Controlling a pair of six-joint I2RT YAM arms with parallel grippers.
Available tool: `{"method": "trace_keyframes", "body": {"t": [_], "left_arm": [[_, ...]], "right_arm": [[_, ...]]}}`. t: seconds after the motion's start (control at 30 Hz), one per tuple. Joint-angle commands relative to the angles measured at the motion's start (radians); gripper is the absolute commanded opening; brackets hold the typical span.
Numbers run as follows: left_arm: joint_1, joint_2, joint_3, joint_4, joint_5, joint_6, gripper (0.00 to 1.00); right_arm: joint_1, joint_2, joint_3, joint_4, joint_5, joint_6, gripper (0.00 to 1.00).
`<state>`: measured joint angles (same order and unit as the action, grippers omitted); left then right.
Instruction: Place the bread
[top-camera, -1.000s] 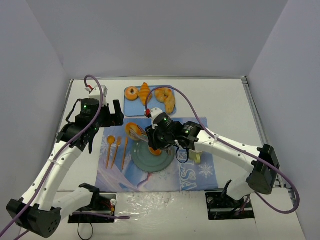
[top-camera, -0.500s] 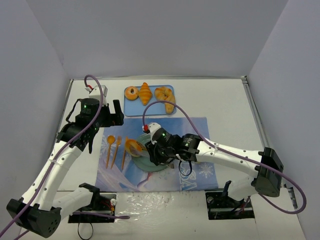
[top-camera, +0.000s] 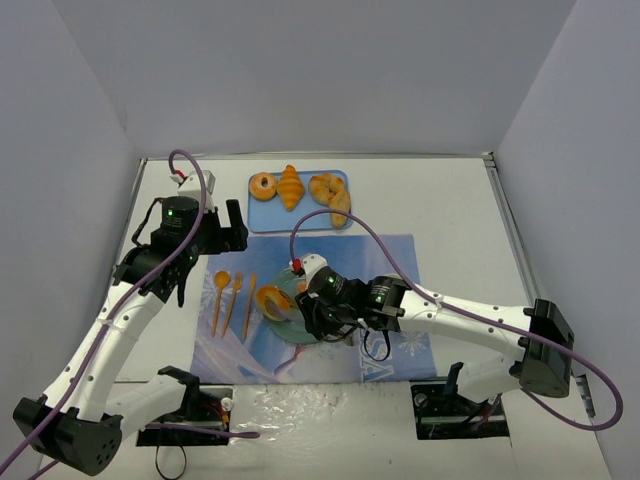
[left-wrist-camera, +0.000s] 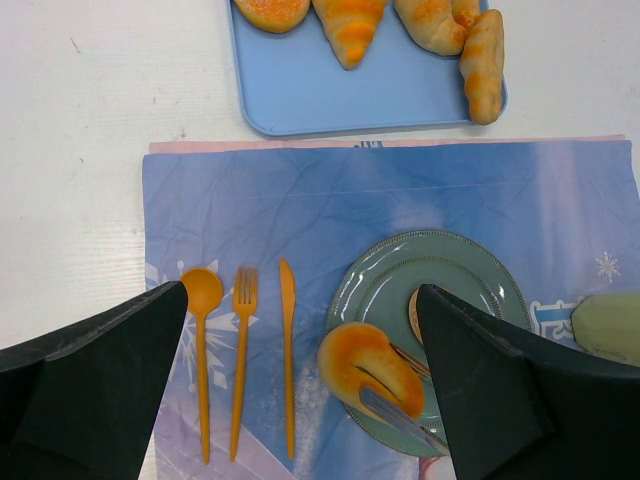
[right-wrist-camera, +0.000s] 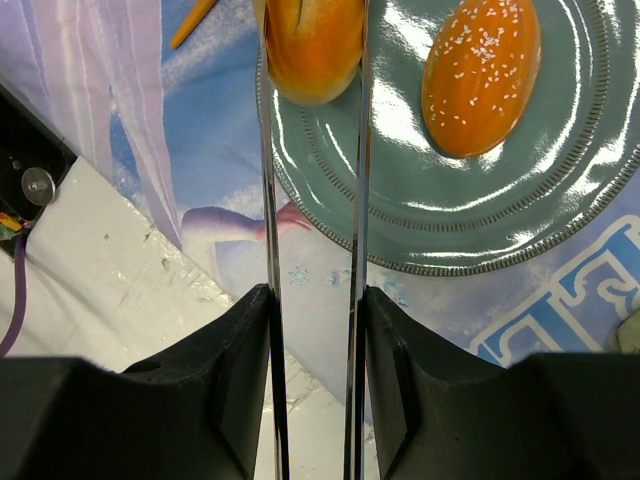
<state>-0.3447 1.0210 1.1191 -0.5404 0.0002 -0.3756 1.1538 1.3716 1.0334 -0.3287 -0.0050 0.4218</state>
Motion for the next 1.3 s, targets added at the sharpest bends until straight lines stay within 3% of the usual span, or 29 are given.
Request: {"method": "trace_keyframes", "body": {"t": [0.0, 0.5, 1.27], "left_arm": [[0.003, -0.001, 0.015, 0.056, 0.000, 0.003, 0.97], [0.004, -0.002, 0.015, 0.055, 0.000, 0.004, 0.97], [0.003, -0.001, 0.015, 0.055, 0.000, 0.003, 0.97]], "right_arm": [[0.007, -0.037, 0.007, 0.008, 0.072, 0.020, 0.29], [0.023, -0.034, 0.006, -0.008, 0.087, 0.020, 0.51], [0.052, -0.060, 0.062, -0.064, 0.121, 0.017, 0.54]]}}
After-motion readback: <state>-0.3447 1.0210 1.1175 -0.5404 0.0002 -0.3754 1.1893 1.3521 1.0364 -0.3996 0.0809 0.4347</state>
